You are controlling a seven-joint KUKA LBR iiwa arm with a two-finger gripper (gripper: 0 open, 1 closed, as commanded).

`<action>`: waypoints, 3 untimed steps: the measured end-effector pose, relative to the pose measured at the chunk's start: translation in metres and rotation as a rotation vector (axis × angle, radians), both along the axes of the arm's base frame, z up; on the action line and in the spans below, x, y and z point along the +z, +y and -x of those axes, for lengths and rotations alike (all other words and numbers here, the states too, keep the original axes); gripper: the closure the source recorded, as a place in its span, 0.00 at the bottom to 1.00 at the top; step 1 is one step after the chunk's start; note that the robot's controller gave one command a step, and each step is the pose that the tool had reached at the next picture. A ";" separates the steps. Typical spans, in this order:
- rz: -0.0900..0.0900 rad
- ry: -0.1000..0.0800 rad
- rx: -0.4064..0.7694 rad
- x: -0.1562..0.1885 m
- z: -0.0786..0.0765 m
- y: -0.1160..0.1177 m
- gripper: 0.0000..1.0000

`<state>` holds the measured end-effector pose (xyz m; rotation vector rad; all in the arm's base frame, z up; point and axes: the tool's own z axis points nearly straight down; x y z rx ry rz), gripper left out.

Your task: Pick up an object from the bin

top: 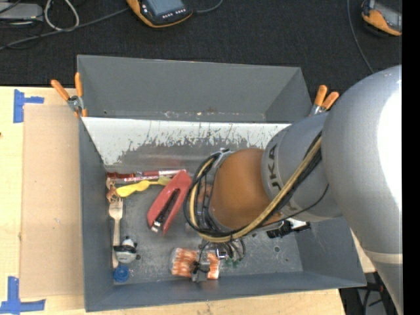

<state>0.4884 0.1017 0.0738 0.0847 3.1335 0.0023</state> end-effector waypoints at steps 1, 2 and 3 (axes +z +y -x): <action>0.002 -0.004 0.075 -0.004 0.002 0.019 1.00; 0.002 -0.004 0.074 -0.004 0.002 0.019 1.00; 0.003 0.002 0.077 0.063 -0.005 0.019 1.00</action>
Offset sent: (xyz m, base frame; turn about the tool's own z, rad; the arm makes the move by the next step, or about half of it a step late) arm 0.0000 0.0000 0.0000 0.0000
